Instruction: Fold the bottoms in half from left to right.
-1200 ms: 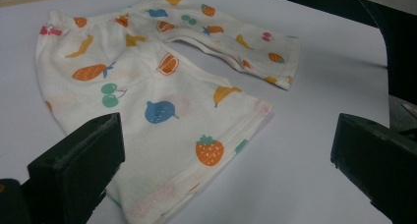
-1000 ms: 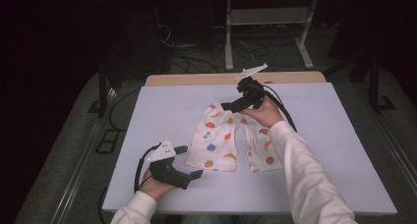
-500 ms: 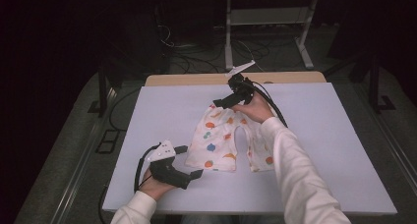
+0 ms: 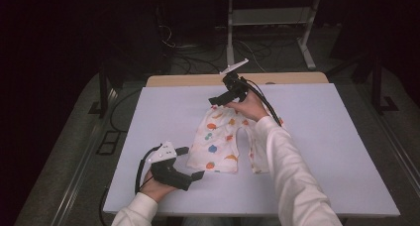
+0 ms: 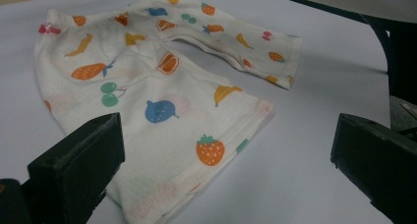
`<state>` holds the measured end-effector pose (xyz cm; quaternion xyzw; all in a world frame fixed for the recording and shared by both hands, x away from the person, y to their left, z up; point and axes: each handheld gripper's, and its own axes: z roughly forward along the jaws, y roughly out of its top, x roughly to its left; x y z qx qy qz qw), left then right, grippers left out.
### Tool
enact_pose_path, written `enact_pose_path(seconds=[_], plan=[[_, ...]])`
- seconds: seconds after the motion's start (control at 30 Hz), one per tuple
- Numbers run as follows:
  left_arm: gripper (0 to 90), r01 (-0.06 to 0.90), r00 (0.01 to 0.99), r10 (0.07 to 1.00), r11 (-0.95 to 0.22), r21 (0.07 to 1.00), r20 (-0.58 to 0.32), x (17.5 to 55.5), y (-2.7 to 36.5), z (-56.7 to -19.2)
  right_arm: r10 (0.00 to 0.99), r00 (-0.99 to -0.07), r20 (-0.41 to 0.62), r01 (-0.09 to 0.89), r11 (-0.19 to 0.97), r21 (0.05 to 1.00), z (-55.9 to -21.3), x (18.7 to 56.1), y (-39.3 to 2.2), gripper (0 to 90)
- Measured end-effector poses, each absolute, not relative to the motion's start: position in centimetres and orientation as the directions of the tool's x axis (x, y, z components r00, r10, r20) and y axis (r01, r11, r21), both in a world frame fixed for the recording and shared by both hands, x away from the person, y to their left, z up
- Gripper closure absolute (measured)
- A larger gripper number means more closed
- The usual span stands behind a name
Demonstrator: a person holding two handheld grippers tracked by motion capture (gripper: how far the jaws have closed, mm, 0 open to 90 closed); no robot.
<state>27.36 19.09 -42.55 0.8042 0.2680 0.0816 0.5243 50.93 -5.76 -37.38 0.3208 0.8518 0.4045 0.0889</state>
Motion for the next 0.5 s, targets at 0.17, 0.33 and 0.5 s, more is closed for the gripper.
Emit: enact_pose_path(seconds=[0.17,0.33,0.5], plan=[[0.0,0.345,0.844,0.516,-0.308,0.887,-0.149,27.4,19.1,-42.6,0.627,-0.769,0.125,0.493,0.458,0.739,-37.9,52.0,-5.5,0.0],[0.0,0.346,0.844,0.514,-0.304,0.888,-0.153,27.4,19.1,-42.5,0.640,-0.753,0.153,0.517,0.431,0.740,-38.9,52.6,-5.5,0.0],[0.0,0.344,0.846,0.511,-0.308,0.887,-0.150,27.5,19.1,-42.6,0.646,-0.744,0.174,0.546,0.435,0.716,-40.1,53.1,-5.4,0.0]])
